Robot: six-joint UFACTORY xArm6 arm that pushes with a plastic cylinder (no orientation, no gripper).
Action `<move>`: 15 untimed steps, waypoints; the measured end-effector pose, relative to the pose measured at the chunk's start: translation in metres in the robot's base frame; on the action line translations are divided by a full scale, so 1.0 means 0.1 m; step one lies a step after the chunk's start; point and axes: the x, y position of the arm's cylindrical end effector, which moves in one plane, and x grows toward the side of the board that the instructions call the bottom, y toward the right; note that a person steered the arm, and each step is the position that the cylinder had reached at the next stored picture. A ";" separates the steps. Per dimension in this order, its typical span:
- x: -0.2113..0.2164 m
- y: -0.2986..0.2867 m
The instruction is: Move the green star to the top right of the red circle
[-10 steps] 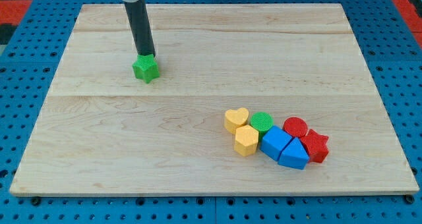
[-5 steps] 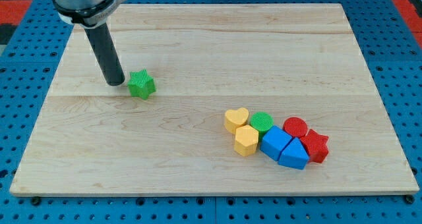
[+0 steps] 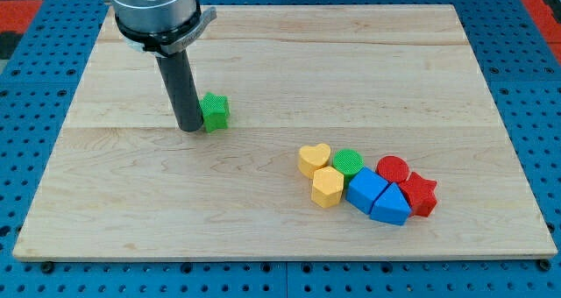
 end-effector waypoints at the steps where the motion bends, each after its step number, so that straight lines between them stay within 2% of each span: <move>1: -0.17 0.04; 2: -0.36 0.08; 3: -0.40 0.41; 5: -0.57 1.33; 8: -0.57 2.44; 9: -0.58 2.60; 10: -0.57 1.90; 11: -0.97 1.73; 12: -1.47 2.30; 13: -1.30 2.56; 15: -0.31 2.56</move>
